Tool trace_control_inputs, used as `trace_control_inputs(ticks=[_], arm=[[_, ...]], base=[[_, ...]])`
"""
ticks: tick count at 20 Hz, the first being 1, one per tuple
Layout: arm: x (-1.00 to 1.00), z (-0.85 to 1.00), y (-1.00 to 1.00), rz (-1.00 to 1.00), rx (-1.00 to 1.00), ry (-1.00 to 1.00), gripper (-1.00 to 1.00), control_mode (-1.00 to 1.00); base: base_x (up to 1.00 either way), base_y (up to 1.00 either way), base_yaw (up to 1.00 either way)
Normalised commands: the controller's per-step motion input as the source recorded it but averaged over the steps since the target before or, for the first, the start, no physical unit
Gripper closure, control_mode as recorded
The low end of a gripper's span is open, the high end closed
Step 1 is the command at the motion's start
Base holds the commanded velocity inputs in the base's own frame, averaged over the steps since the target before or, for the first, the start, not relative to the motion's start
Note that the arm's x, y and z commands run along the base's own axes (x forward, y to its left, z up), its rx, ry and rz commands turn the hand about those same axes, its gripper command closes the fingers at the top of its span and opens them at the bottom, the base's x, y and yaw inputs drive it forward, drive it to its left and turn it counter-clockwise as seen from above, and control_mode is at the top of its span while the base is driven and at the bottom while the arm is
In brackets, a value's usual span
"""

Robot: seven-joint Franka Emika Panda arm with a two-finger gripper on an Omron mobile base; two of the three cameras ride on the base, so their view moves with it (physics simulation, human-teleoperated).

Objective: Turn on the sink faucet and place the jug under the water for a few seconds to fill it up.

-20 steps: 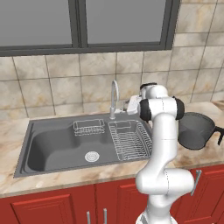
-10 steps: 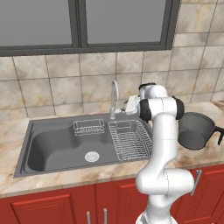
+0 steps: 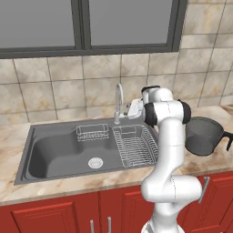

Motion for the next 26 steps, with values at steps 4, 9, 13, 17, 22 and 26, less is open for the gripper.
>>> trace_control_inputs(ticks=[4, 9, 13, 17, 22, 26], arm=[[0.09, 0.00, 0.31, 0.00, 0.00, 0.02, 1.00, -1.00], [0.09, 0.00, 0.02, 0.00, 0.00, 0.01, 1.00, -1.00], [0.08, 0.00, 0.00, -0.05, 0.00, 0.00, 1.00, -1.00], [0.19, 0.00, -0.03, -0.14, 0.00, 0.04, 1.00, -1.00], [0.27, -0.04, -0.32, -0.24, 0.03, 0.09, 1.00, -1.00], [0.29, -0.12, -0.53, -0.28, 0.07, 0.10, 1.00, -1.00]], base=[[0.00, 0.00, 0.00], [0.00, 0.00, 0.00], [0.00, 0.00, 0.00], [0.00, 0.00, 0.00], [0.00, 0.00, 0.00], [0.00, 0.00, 0.00]])
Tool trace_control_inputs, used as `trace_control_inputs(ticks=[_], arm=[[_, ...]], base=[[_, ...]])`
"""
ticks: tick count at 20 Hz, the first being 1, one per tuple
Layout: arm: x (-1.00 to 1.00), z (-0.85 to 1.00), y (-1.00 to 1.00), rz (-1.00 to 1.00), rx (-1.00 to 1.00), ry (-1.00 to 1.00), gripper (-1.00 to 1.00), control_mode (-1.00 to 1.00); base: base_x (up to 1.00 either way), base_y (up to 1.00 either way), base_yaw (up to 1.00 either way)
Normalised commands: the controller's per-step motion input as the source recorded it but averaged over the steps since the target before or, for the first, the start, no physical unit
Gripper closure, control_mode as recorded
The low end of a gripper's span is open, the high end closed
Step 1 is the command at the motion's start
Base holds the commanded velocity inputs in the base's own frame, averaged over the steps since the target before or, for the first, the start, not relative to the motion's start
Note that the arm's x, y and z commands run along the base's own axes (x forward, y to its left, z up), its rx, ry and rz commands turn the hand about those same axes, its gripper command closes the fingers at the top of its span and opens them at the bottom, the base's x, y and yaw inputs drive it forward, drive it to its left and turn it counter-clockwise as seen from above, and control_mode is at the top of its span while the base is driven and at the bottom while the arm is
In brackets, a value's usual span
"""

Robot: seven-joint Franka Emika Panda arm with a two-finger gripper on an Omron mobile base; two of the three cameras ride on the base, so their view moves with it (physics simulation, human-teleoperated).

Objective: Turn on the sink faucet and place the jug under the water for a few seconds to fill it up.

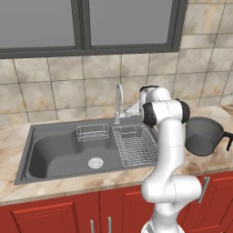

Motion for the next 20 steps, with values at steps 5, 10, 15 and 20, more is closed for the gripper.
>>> trace_control_inputs(ticks=[5, 10, 15, 20], arm=[[0.23, -0.29, -0.82, -0.25, 0.13, 0.13, 1.00, -1.00], [0.16, -0.33, -0.93, -0.23, 0.15, 0.14, 1.00, -1.00], [0.08, -0.34, -0.99, -0.19, 0.18, 0.16, 1.00, -1.00], [0.05, -0.34, -0.97, -0.15, 0.17, 0.19, 1.00, -1.00]], base=[[0.00, 0.00, 0.00], [0.00, 0.00, 0.00], [0.00, 0.00, 0.00], [0.00, 0.00, 0.00]])
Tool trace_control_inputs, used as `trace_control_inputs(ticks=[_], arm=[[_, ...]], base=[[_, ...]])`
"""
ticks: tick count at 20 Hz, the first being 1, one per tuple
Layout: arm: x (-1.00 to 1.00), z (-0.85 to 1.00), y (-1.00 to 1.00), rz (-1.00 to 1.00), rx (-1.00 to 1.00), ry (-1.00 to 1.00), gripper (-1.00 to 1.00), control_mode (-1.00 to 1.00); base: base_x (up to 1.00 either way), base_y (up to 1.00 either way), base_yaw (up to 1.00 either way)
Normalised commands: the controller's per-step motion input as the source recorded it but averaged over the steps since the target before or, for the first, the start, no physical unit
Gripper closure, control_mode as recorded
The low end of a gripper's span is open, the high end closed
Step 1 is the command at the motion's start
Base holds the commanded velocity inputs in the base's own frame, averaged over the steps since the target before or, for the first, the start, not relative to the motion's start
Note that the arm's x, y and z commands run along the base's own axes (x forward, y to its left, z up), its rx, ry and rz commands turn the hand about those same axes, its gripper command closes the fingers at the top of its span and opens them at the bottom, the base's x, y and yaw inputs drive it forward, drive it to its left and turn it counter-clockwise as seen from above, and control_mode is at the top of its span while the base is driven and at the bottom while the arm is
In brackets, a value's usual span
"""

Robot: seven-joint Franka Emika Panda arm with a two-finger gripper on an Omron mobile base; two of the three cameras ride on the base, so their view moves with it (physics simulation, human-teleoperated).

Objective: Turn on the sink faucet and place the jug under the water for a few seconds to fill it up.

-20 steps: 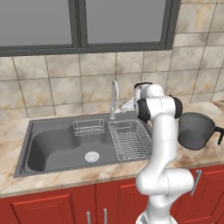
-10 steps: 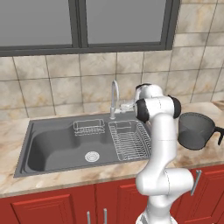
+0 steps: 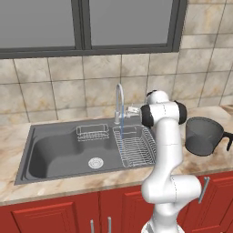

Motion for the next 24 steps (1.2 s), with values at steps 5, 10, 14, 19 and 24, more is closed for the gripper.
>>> trace_control_inputs(ticks=[5, 10, 14, 19, 24], arm=[[0.01, -0.22, -0.53, -0.09, 0.08, 0.20, 1.00, -1.00], [0.00, -0.06, -0.03, 0.00, 0.00, 0.05, 1.00, -1.00], [-0.13, -0.09, -0.17, 0.00, 0.00, 0.02, -1.00, -1.00], [-0.55, 0.22, -0.55, -0.07, 0.00, 0.00, -1.00, -1.00], [-0.56, 0.61, -0.52, -0.07, 0.00, 0.00, -1.00, -1.00]], base=[[0.00, 0.00, 0.00], [0.00, 0.00, 0.00], [0.00, 0.00, 0.00], [0.00, 0.00, 0.00], [0.00, 0.00, 0.00]])
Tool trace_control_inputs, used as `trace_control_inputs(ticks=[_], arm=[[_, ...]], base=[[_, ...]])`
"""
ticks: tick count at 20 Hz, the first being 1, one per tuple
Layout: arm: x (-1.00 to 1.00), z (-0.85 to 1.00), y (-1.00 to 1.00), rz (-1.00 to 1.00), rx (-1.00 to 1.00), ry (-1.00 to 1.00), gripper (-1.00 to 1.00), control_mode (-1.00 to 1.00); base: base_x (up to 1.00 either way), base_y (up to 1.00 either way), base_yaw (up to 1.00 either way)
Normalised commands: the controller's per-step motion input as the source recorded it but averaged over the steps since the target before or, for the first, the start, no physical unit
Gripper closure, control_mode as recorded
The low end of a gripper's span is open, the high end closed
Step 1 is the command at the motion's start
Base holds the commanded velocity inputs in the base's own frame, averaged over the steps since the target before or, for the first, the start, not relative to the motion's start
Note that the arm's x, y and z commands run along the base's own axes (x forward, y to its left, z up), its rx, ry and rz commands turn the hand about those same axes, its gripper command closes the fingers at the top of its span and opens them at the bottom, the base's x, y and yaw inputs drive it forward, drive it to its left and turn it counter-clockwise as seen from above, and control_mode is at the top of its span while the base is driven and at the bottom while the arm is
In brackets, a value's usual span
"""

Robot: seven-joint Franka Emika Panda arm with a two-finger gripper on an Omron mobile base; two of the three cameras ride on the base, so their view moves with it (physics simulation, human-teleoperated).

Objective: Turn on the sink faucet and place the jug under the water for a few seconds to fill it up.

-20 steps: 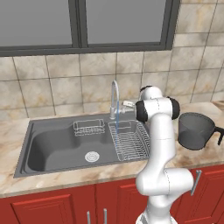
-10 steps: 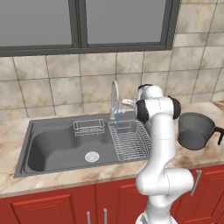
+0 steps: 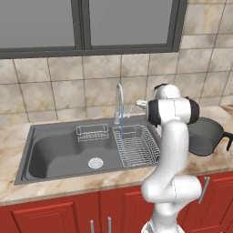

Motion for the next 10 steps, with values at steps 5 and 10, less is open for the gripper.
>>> trace_control_inputs(ticks=[5, 10], arm=[[-0.41, 0.95, -0.35, -0.07, -0.01, 0.00, -1.00, -1.00], [-0.43, 0.98, -0.21, -0.04, -0.06, 0.00, -1.00, -1.00]], base=[[0.00, 0.00, 0.00], [0.00, 0.00, 0.00]])
